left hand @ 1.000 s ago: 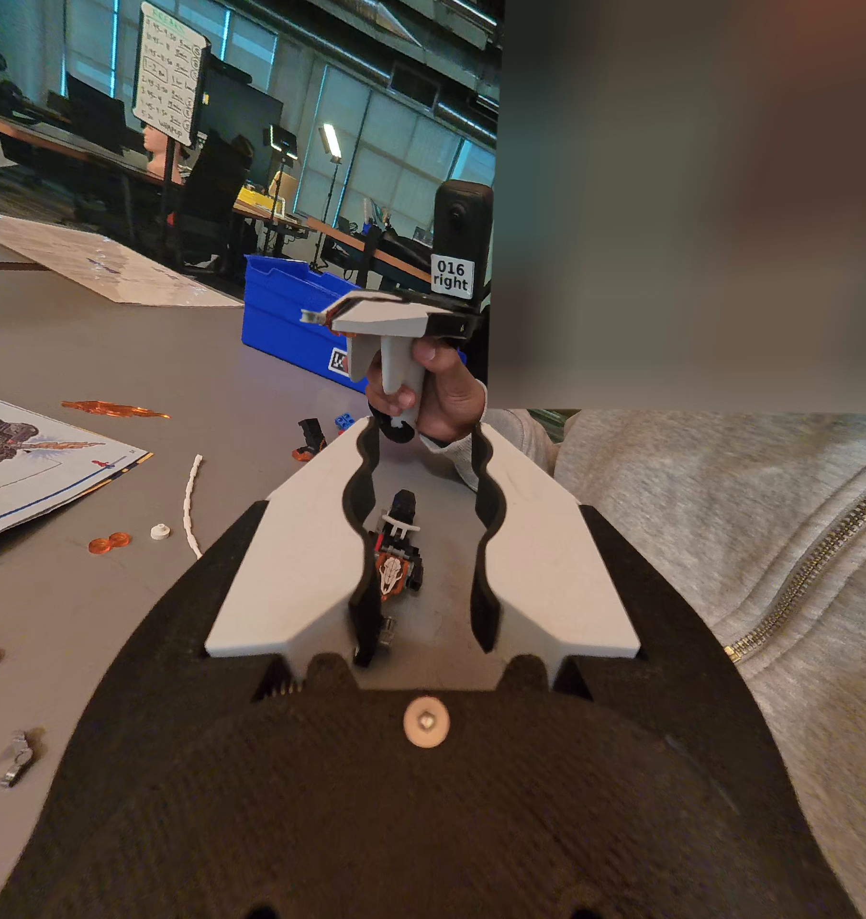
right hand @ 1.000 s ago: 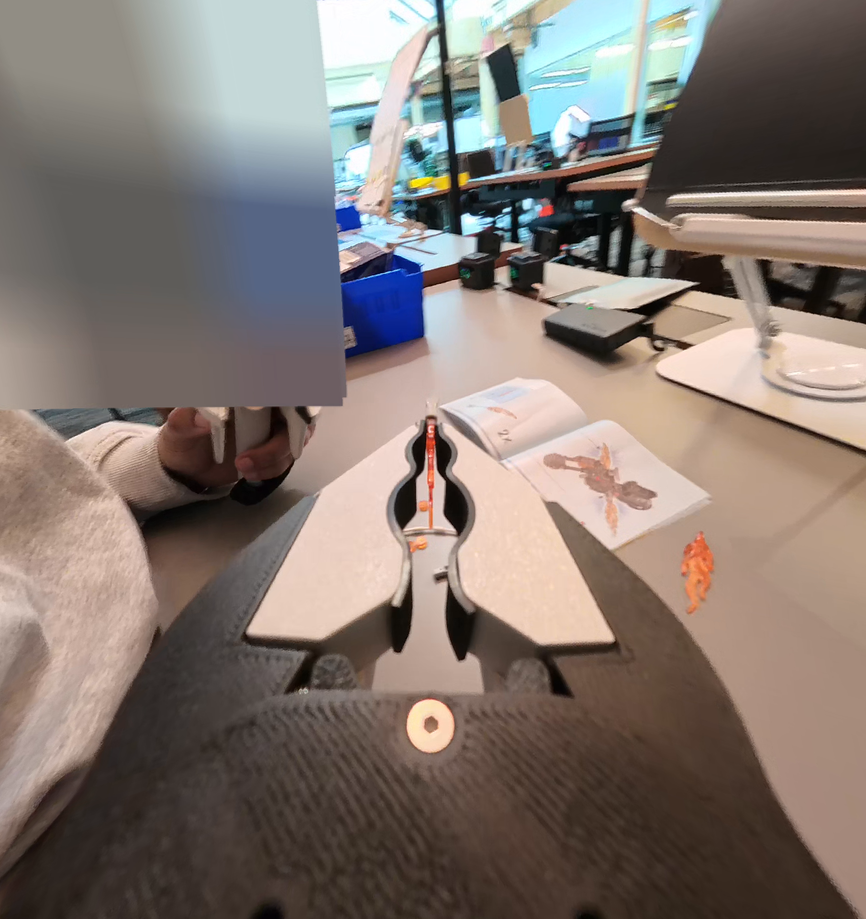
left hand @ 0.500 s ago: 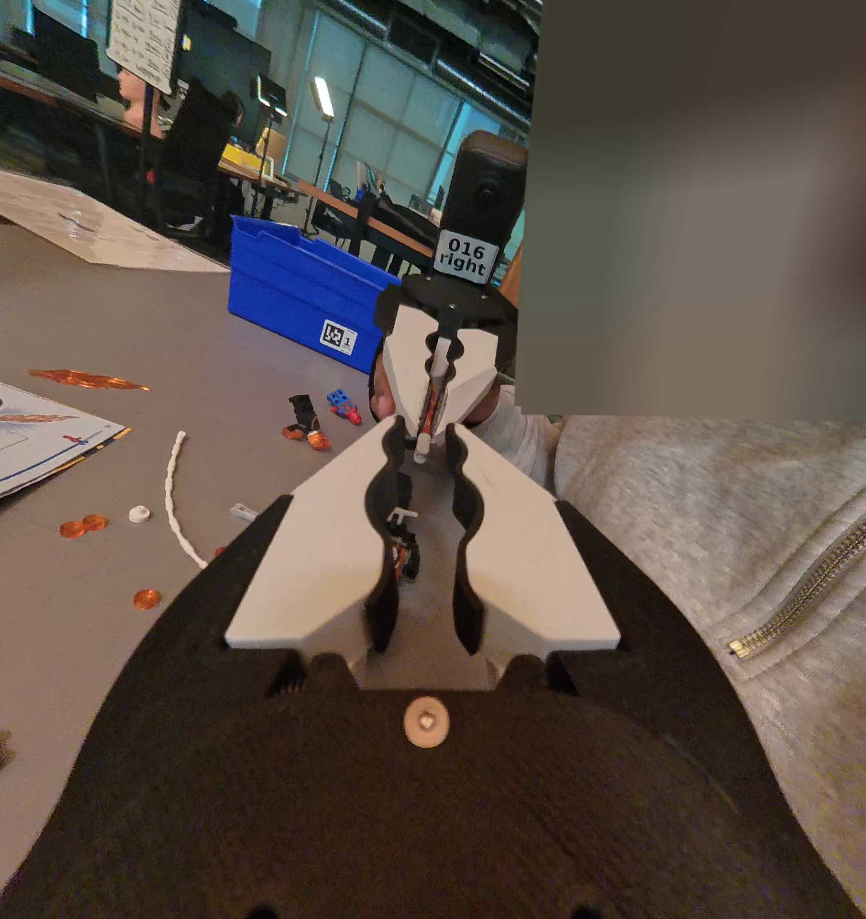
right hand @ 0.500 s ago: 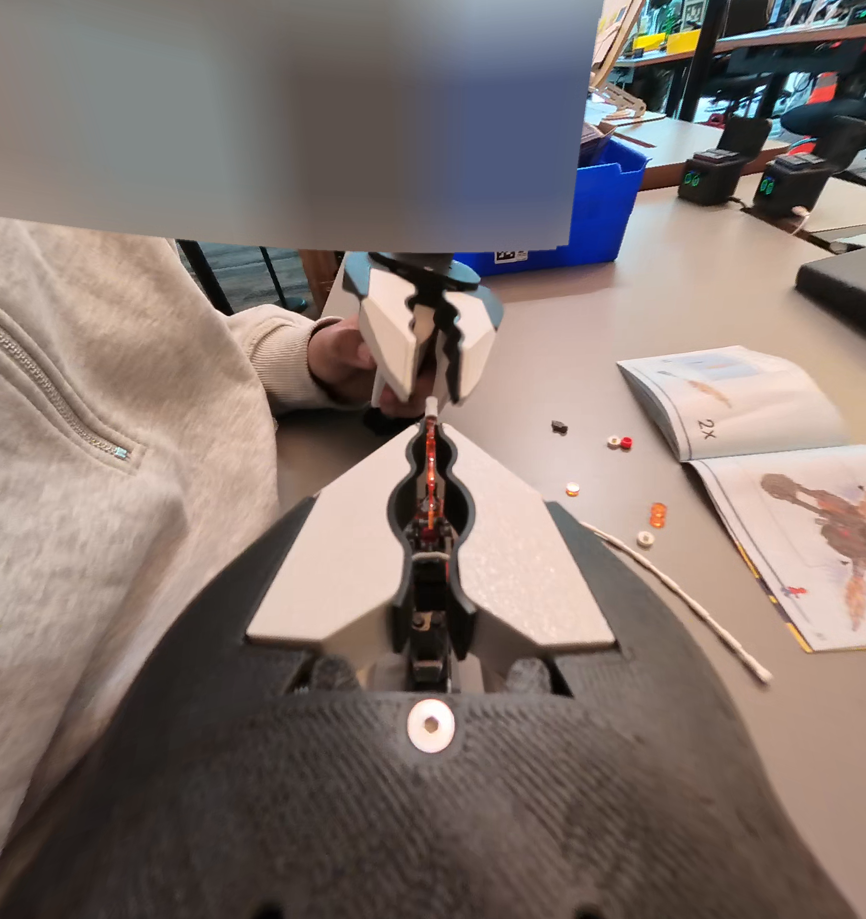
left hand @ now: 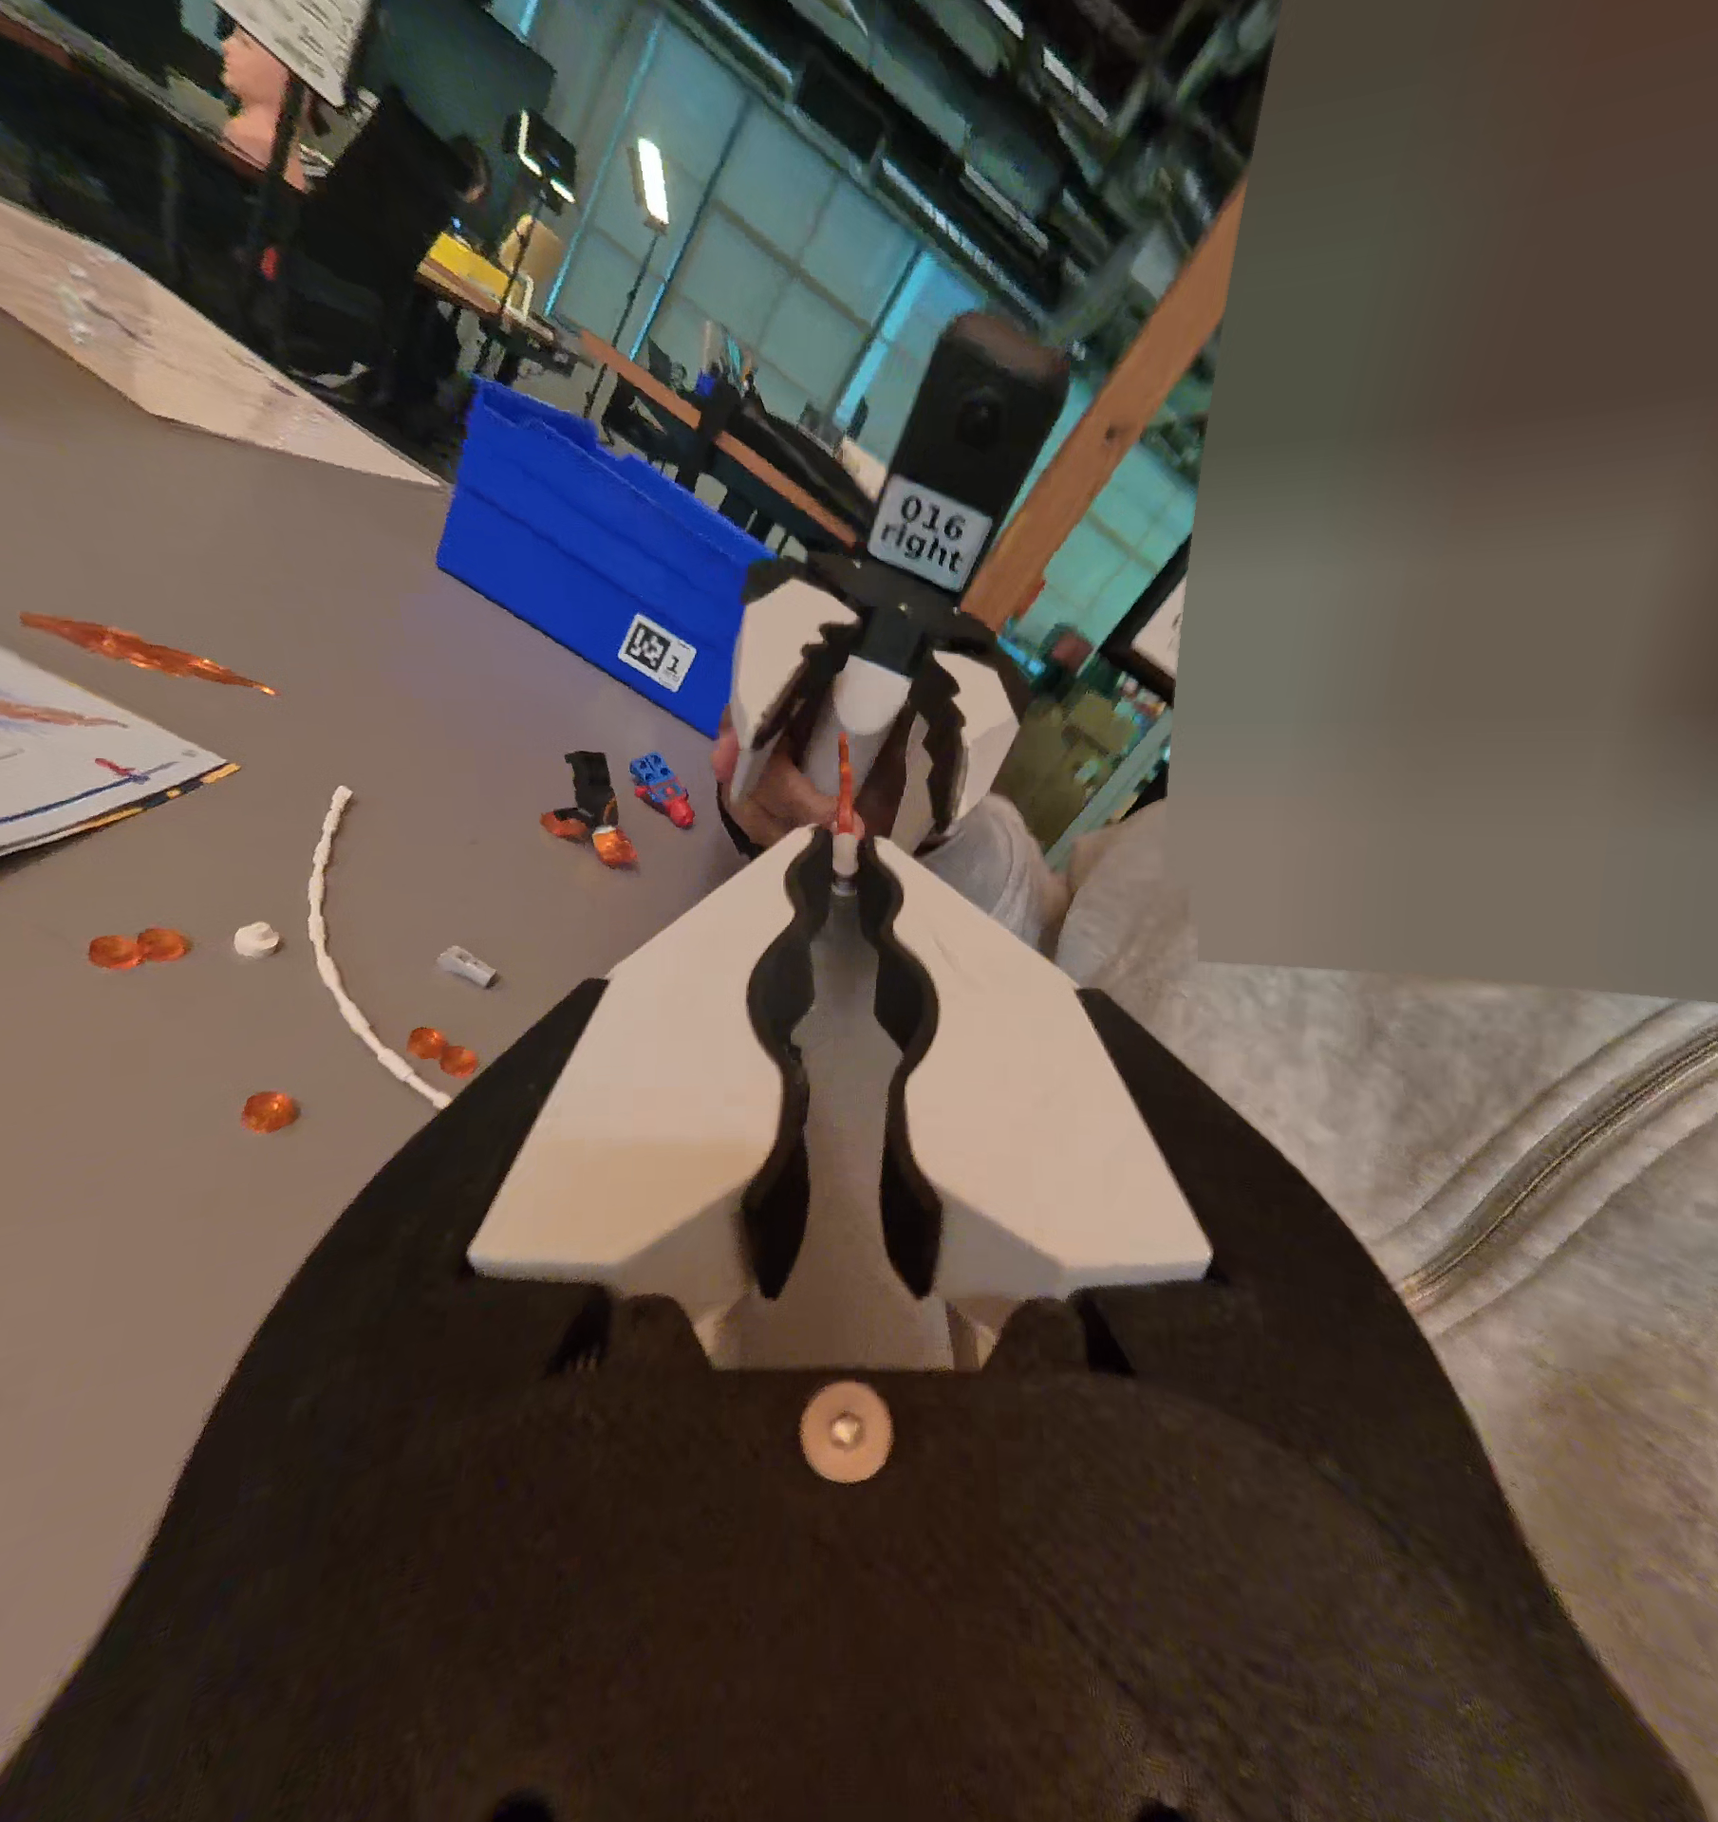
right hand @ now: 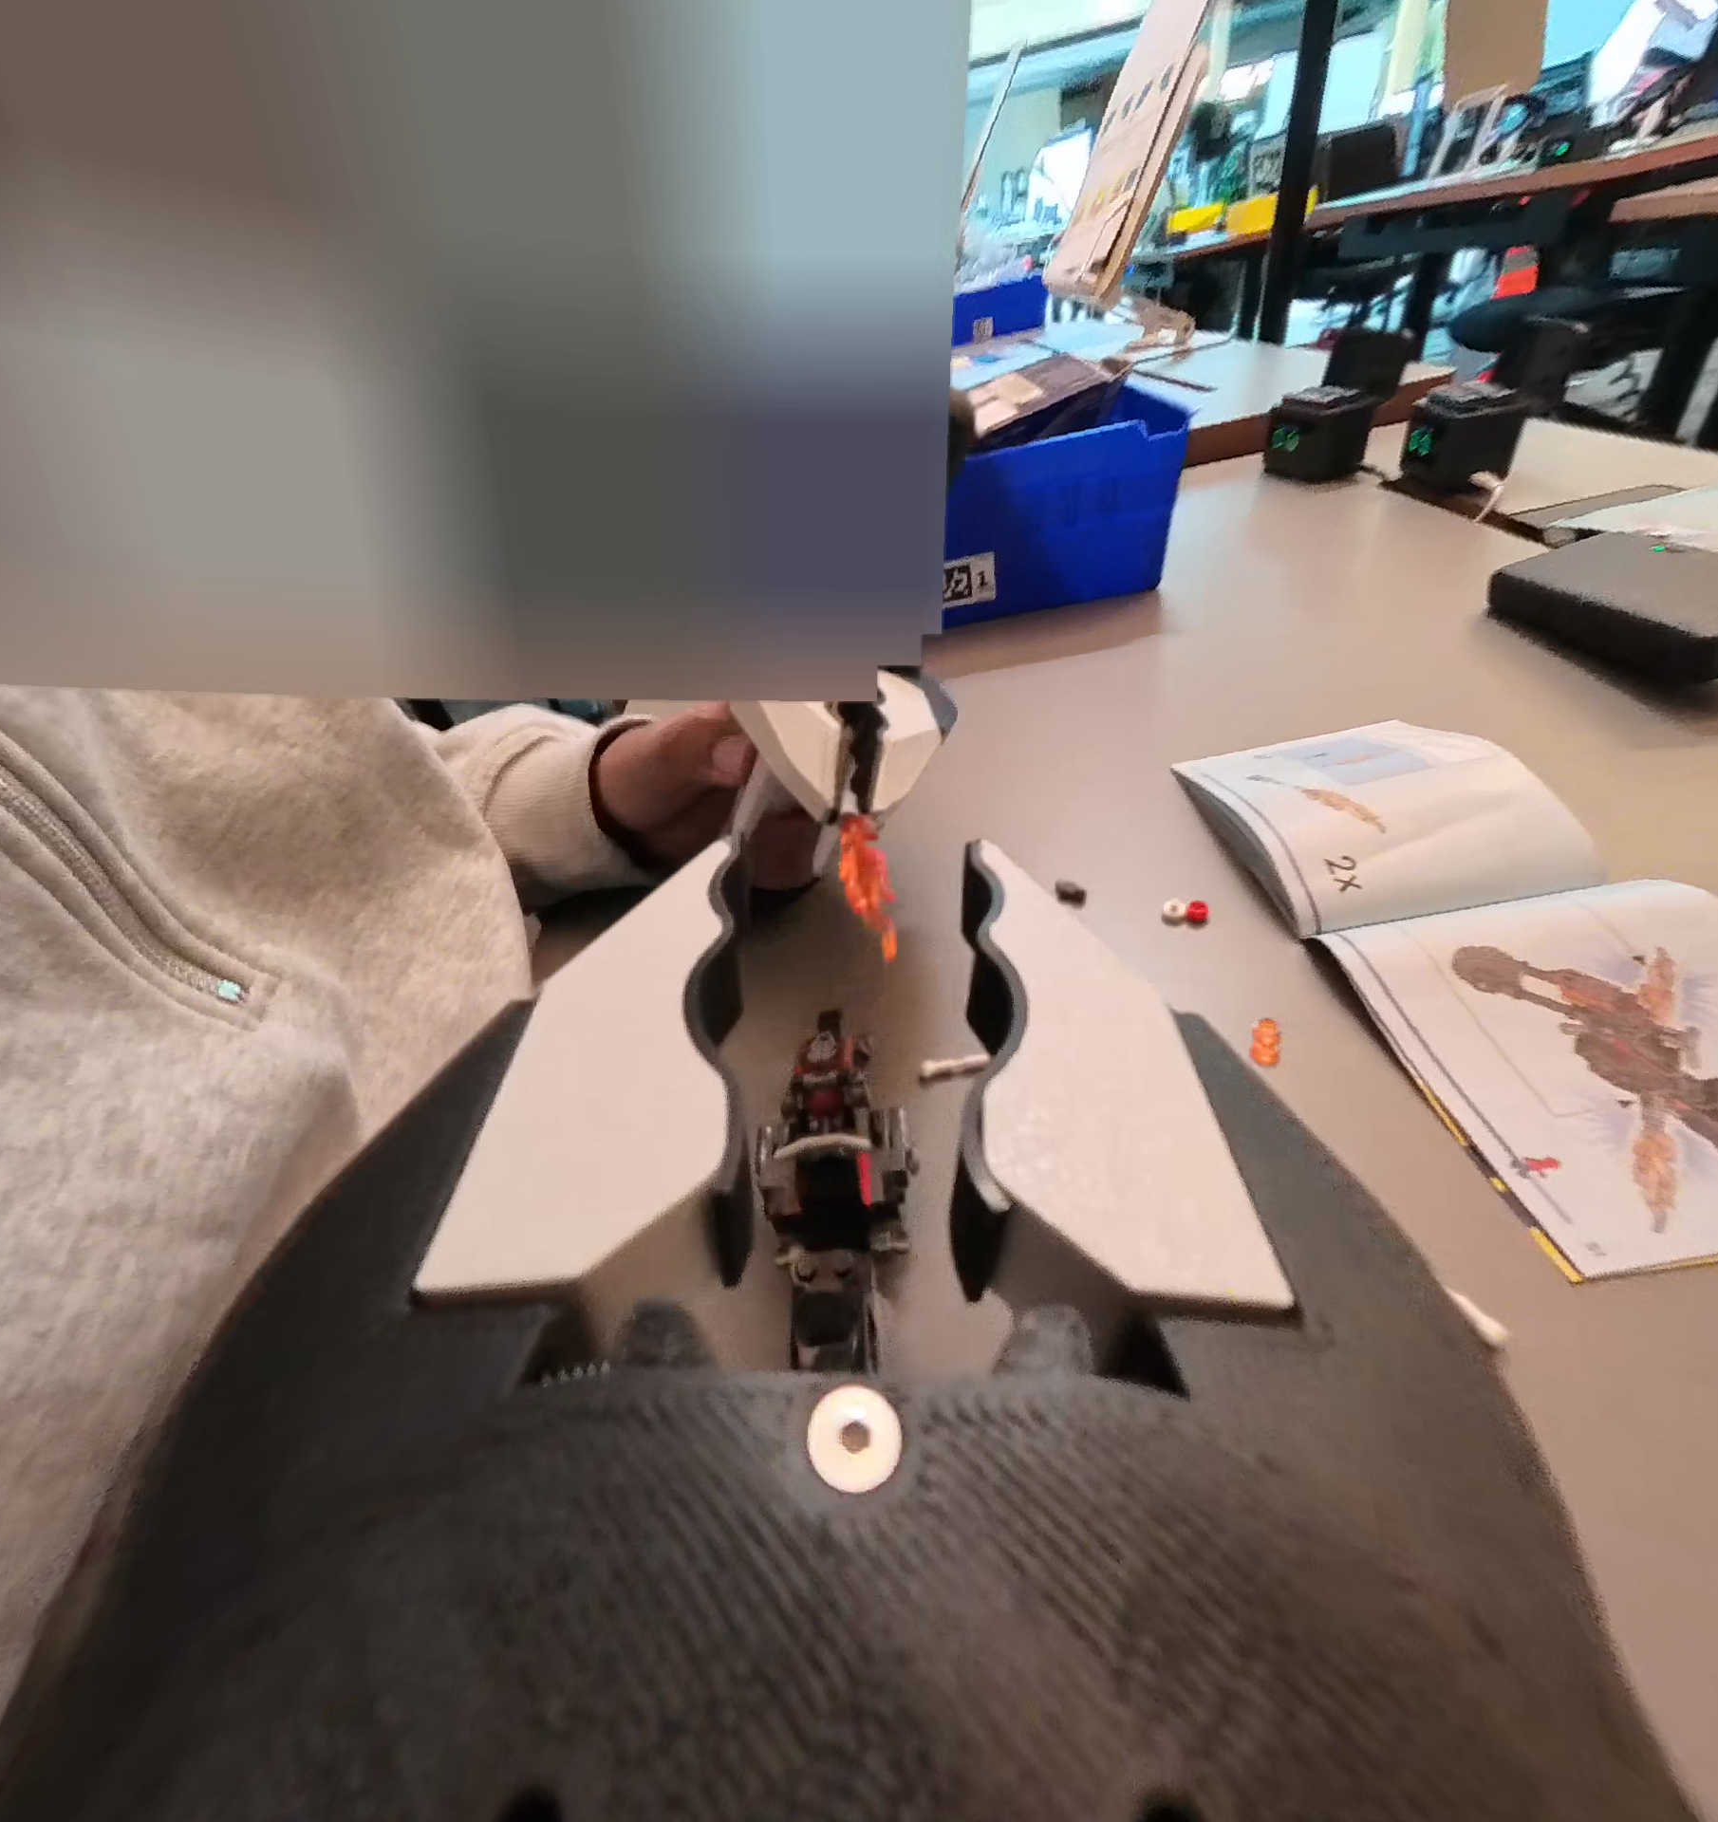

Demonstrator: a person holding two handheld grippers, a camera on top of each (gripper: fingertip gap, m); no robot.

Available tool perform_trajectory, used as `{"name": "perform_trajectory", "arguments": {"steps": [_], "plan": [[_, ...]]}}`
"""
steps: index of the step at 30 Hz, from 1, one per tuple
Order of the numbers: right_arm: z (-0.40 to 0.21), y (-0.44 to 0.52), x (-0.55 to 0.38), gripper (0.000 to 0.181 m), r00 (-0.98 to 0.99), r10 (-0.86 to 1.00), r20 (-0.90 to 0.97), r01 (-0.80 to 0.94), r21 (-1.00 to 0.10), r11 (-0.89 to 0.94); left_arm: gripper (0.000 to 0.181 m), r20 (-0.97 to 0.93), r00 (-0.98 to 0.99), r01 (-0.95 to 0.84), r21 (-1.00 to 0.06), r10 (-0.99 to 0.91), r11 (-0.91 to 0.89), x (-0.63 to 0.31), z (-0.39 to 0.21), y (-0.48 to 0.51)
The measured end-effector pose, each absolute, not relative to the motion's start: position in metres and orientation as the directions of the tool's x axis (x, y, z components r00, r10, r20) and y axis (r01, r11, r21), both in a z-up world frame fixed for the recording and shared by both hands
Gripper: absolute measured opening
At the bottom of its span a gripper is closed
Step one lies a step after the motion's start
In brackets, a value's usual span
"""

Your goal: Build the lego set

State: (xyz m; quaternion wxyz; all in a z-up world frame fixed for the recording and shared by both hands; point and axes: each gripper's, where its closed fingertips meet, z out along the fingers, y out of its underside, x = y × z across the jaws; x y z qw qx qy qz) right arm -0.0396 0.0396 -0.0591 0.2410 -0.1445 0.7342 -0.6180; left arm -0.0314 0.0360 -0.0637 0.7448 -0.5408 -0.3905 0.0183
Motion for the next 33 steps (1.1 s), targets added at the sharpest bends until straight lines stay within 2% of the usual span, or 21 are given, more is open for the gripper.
{"name": "perform_trajectory", "arguments": {"steps": [4,7,21,33], "plan": [[-0.05,0.04,-0.054,0.043,-0.839,-0.48,-0.257,0.196,-0.965,0.174,0.002,0.68,0.657,0.445,-0.698,0.324,0.561,-0.034,-0.057,0.019],[-0.047,0.04,-0.062,0.043,-0.833,-0.463,-0.303,0.251,-0.953,0.172,0.002,0.71,0.65,0.467,-0.653,0.27,0.596,-0.034,-0.056,0.016],[-0.048,0.043,-0.064,0.041,-0.83,-0.459,-0.316,0.259,-0.948,0.184,0.002,0.706,0.653,0.47,-0.661,0.273,0.585,-0.033,-0.056,0.018],[-0.048,0.043,-0.063,0.042,-0.828,-0.464,-0.314,0.256,-0.949,0.186,0.001,0.65,0.67,0.421,-0.731,0.359,0.537,-0.033,-0.055,0.02]]}}
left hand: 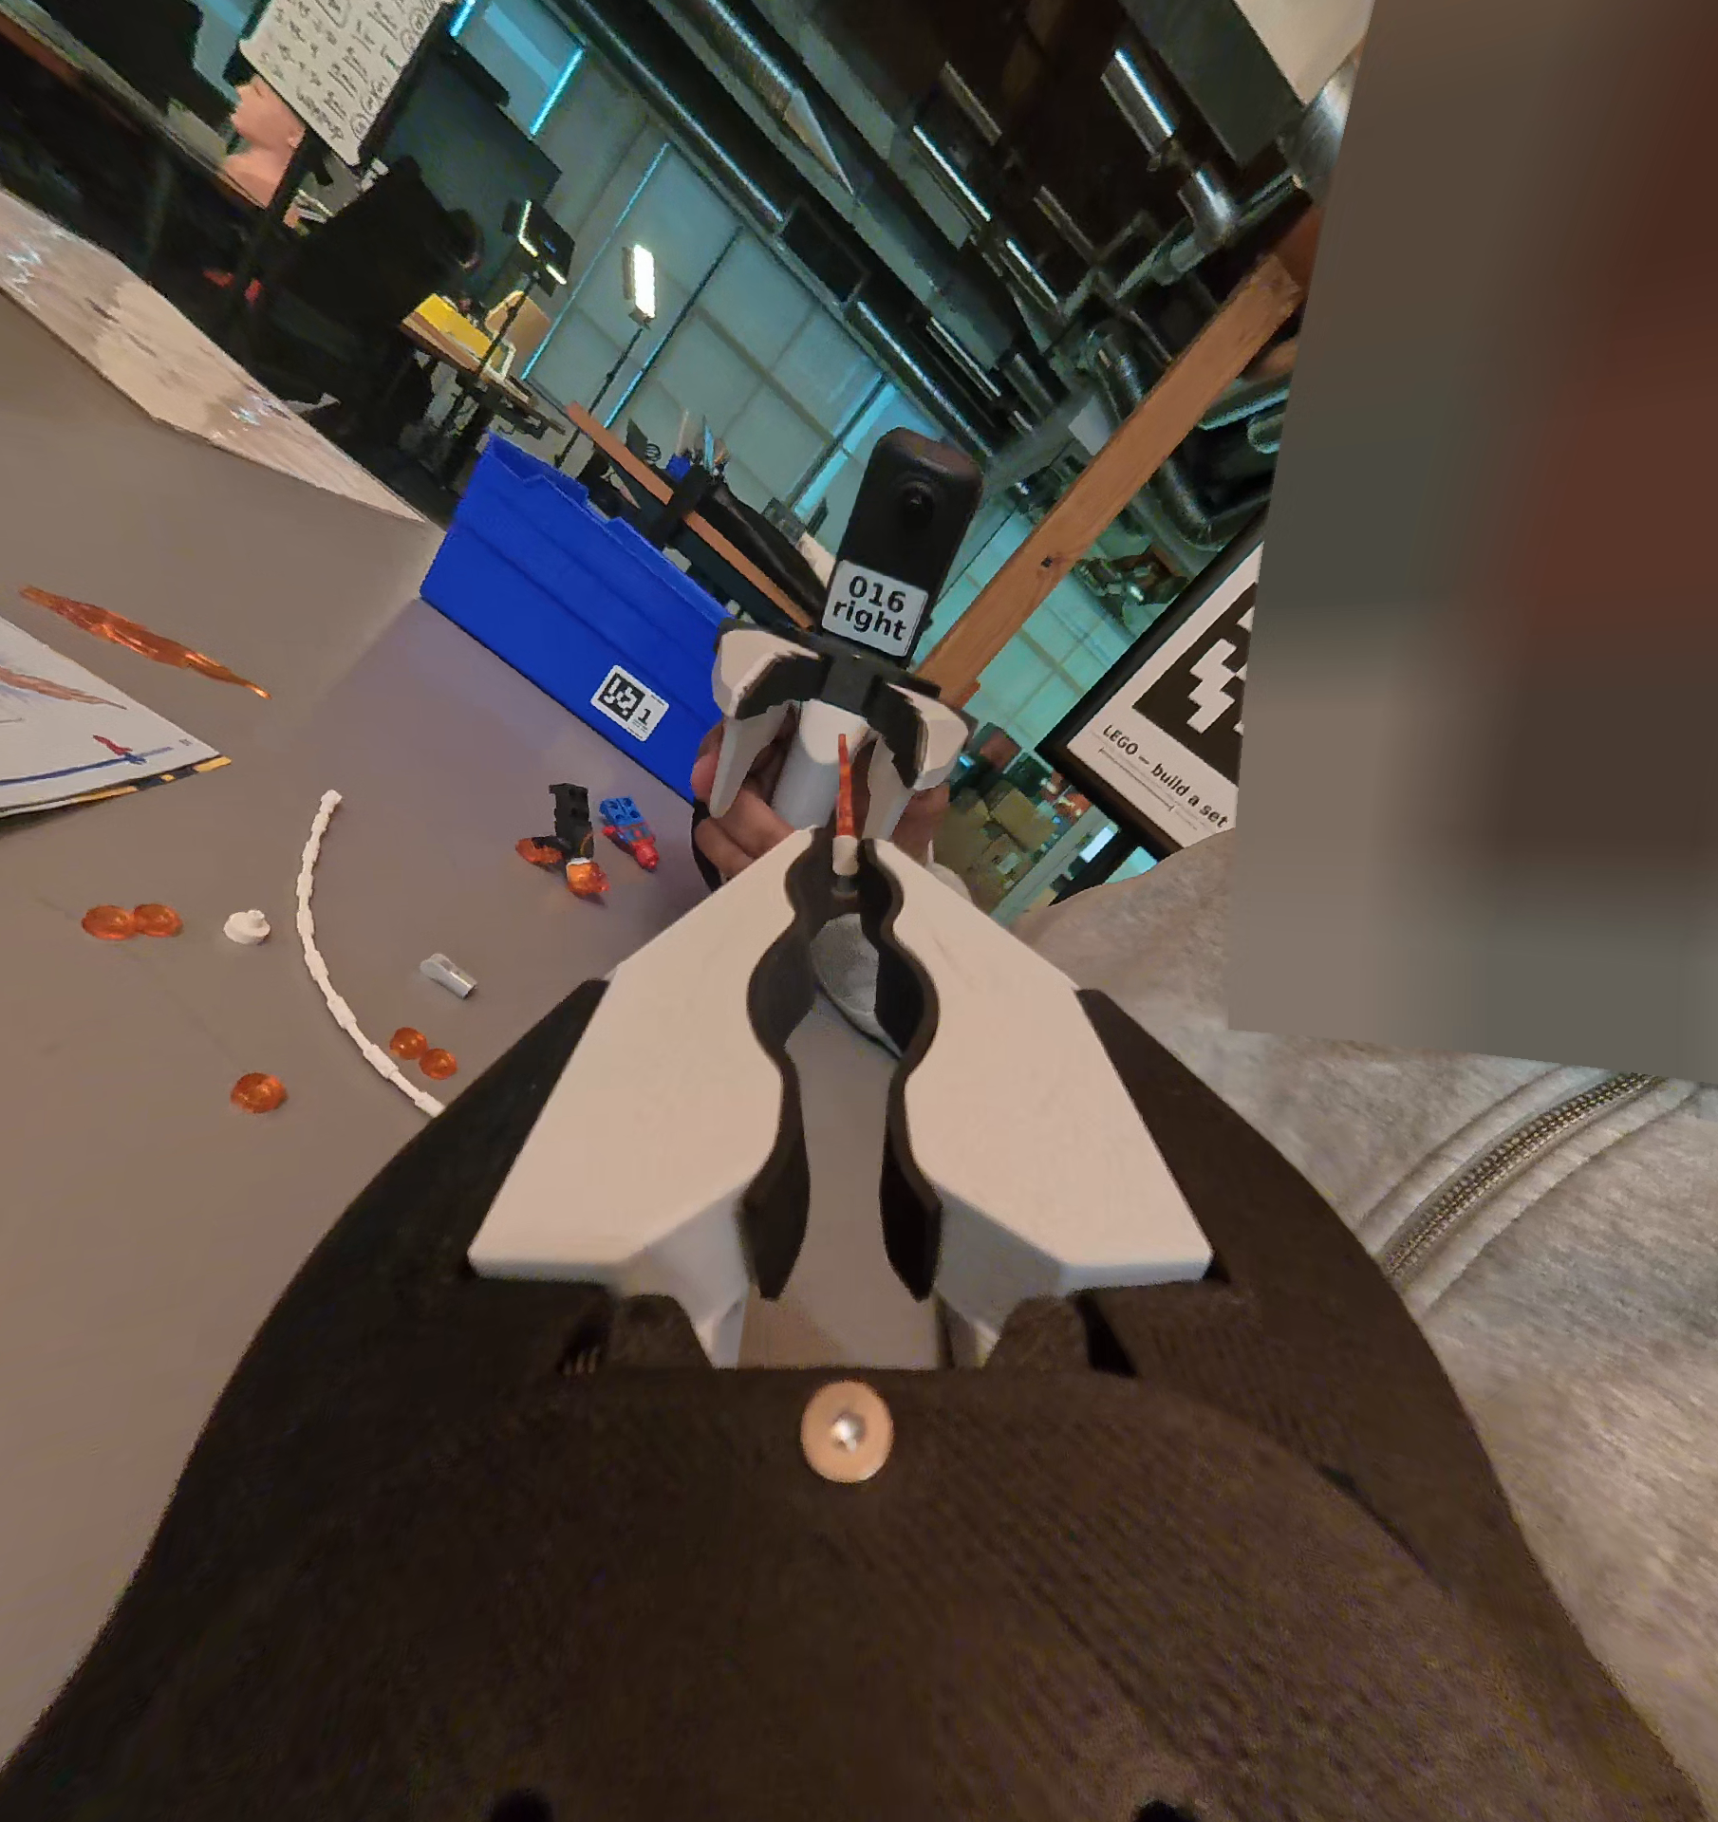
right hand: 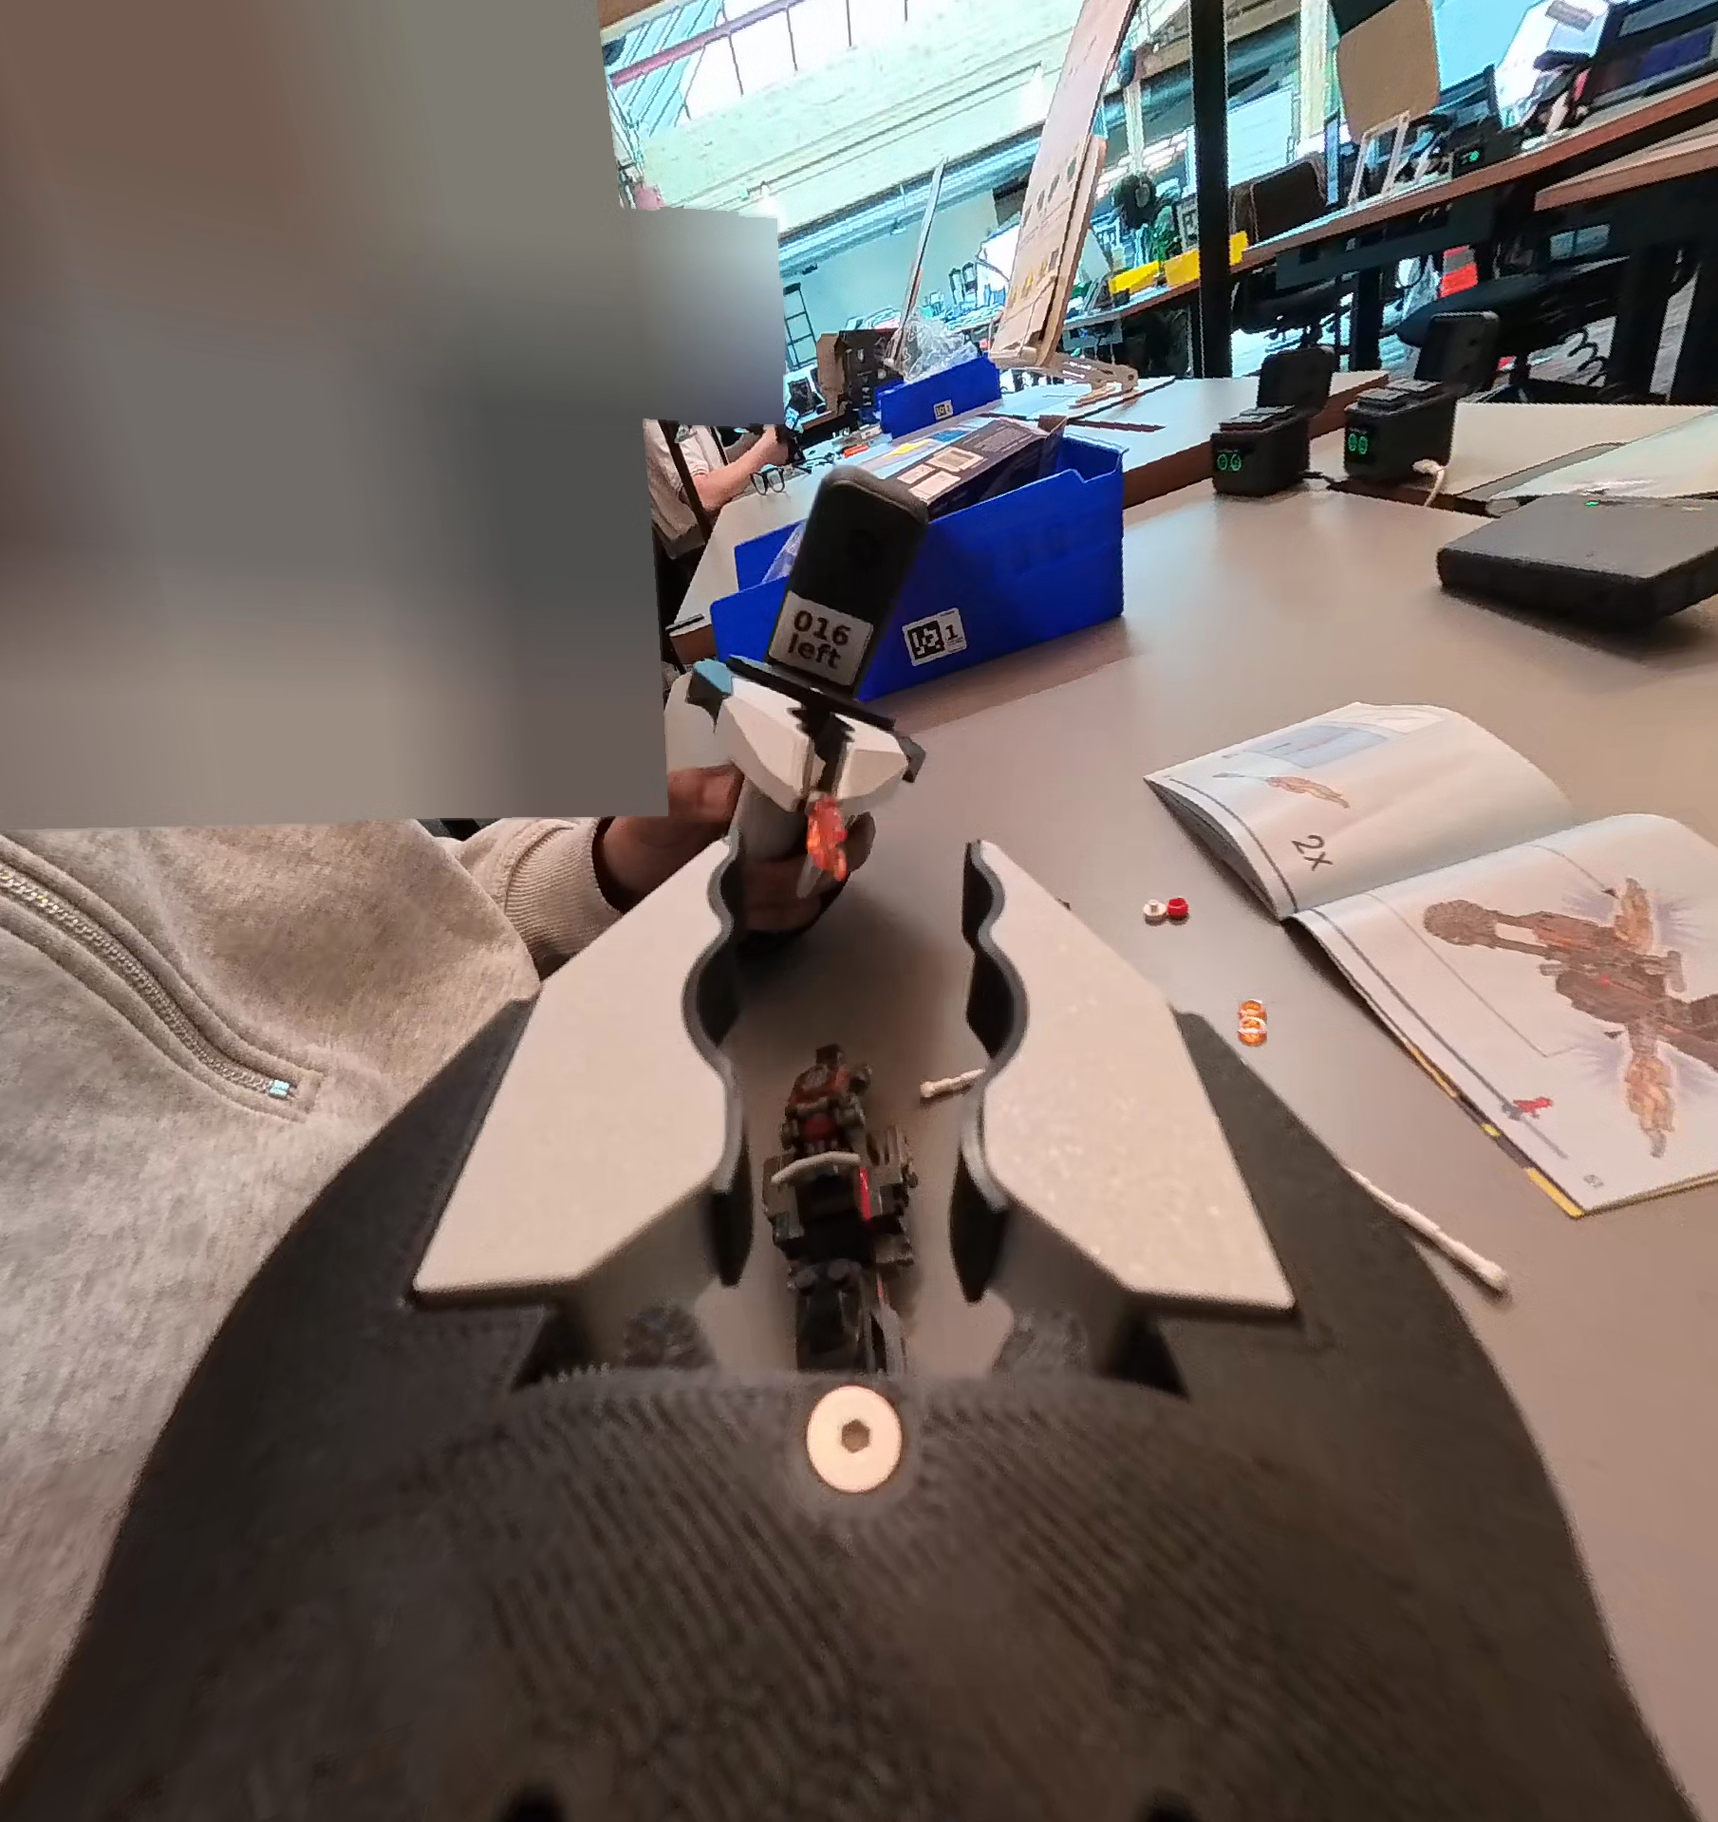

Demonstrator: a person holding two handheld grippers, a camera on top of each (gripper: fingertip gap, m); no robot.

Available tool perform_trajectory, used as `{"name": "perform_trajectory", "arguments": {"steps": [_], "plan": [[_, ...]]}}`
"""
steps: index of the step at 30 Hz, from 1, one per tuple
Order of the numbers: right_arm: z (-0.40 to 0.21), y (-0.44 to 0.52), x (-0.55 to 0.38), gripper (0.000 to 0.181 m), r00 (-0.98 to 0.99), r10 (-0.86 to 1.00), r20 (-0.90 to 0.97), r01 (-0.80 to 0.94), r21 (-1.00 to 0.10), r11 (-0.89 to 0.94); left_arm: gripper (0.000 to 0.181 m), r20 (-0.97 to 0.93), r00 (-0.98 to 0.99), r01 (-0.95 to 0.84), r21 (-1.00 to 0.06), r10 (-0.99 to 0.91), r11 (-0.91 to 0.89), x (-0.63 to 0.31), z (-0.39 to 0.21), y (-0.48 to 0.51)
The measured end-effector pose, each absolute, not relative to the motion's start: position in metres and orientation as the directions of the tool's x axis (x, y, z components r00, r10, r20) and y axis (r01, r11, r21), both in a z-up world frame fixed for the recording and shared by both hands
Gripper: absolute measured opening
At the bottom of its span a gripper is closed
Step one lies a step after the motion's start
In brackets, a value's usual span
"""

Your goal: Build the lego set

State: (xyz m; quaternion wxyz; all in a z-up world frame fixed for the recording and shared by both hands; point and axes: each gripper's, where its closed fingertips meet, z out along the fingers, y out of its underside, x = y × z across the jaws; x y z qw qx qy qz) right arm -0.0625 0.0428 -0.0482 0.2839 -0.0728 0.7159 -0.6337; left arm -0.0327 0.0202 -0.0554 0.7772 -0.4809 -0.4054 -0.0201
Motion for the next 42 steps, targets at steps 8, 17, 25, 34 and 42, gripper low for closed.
{"name": "perform_trajectory", "arguments": {"steps": [8,17,25,34,42], "plan": [[-0.062,0.043,-0.046,0.04,-0.795,-0.51,-0.327,0.211,-0.939,0.273,0.002,0.558,0.701,0.445,-0.829,0.444,0.34,-0.028,-0.073,0.047],[-0.096,0.048,-0.018,0.015,-0.776,-0.575,-0.259,0.005,-0.914,0.406,0.002,0.539,0.723,0.449,-0.842,0.433,0.299,-0.024,-0.074,0.055],[-0.088,0.05,-0.022,0.017,-0.774,-0.571,-0.274,0.046,-0.924,0.381,0.002,0.524,0.718,0.448,-0.852,0.458,0.272,-0.025,-0.078,0.056],[-0.092,0.052,-0.021,0.0,-0.777,-0.57,-0.266,0.023,-0.917,0.397,0.003,0.505,0.722,0.432,-0.863,0.473,0.262,-0.026,-0.079,0.056],[-0.09,0.05,-0.029,0.0,-0.794,-0.543,-0.274,0.05,-0.919,0.391,0.05,0.462,0.685,0.358,-0.887,0.563,0.292,-0.036,-0.075,0.045]]}}
